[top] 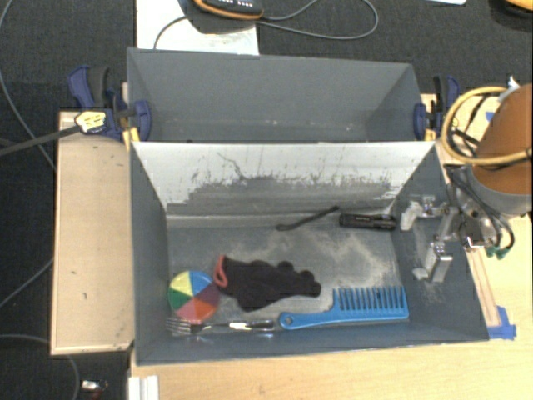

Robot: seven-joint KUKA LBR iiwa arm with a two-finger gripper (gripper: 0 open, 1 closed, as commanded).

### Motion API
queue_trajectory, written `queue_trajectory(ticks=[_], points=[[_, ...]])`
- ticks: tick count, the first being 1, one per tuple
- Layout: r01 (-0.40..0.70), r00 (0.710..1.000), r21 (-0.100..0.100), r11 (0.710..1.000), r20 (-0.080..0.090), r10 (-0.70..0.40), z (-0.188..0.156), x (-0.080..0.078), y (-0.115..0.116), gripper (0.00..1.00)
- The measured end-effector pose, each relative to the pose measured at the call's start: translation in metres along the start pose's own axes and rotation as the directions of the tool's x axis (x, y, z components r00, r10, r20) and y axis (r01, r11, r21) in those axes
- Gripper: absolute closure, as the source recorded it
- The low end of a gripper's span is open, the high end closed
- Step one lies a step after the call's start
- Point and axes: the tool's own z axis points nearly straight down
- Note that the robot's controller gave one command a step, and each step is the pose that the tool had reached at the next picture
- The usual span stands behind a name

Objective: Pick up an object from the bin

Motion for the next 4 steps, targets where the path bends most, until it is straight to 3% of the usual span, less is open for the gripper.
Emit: queue_trajectory(ticks=[1, 2, 3, 4], points=[[0.004, 1.000, 0.001, 1.000, 0.008, -0.004, -0.004, -0.002, 0.001, 0.00], [0.044, 0.999, 0.005, 0.999, 0.012, -0.044, 0.013, 0.002, 0.027, 0.00], [-0.067, 0.998, 0.000, 0.998, 0.010, 0.067, 0.045, 0.010, 0.051, 0.00], [0.034, 0.999, 0.001, 0.999, 0.009, -0.034, 0.057, 0.022, 0.073, 0.00]])
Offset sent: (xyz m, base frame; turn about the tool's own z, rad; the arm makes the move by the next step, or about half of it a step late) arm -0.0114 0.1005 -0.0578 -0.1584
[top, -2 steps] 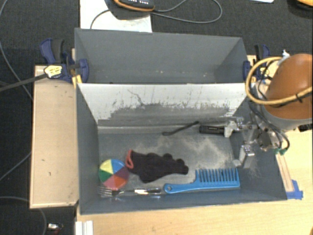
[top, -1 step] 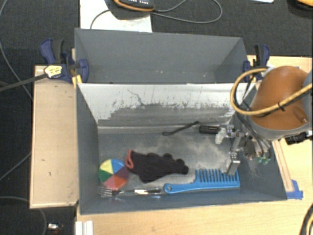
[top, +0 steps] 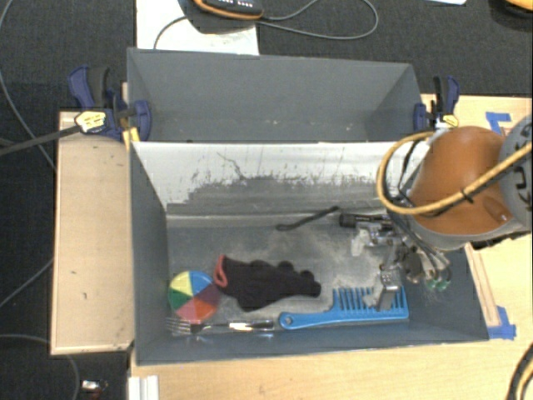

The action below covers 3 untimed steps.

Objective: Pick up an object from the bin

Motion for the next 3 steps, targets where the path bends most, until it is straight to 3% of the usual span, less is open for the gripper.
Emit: queue_trajectory(ticks=[1, 2, 3], points=[[0.166, 0.986, 0.001, 0.986, 0.003, -0.166, 0.043, -0.007, 0.038, 0.00], [-0.095, 0.995, -0.001, 0.995, 0.000, 0.095, 0.057, -0.001, 0.046, 0.00], [0.208, 0.978, -0.002, 0.978, 0.000, -0.208, 0.091, 0.003, 0.093, 0.00]])
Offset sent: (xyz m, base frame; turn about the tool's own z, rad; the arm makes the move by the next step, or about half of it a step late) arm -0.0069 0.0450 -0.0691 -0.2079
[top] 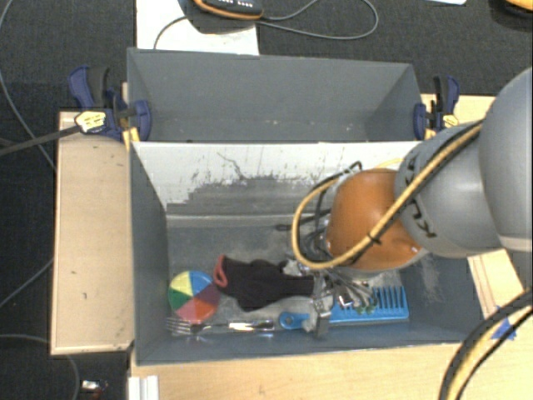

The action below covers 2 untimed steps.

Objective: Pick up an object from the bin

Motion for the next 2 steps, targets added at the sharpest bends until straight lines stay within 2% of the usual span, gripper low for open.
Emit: queue_trajectory(ticks=[1, 2], points=[[-0.278, 0.961, 0.002, 0.961, 0.013, 0.278, 0.0058, -0.0169, -0.0105, 1.00], [-0.277, 0.961, 0.002, 0.961, 0.013, 0.277, 0.0058, -0.0170, -0.0105, 1.00]])
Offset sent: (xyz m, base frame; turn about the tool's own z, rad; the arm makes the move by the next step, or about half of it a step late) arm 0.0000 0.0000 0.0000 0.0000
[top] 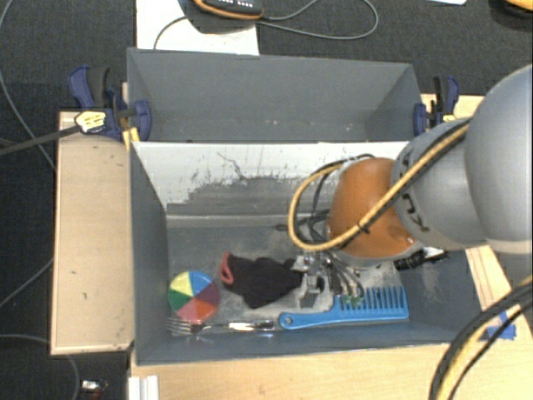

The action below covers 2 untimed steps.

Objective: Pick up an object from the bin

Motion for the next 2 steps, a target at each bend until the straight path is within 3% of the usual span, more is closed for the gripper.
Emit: queue_trajectory(ticks=[1, 2], points=[[-0.008, 1.000, 0.000, 1.000, 0.001, 0.008, -0.001, 0.002, 0.002, 1.00], [0.036, 0.999, 0.000, 0.999, 0.002, -0.036, -0.034, -0.003, 0.009, 1.00]])
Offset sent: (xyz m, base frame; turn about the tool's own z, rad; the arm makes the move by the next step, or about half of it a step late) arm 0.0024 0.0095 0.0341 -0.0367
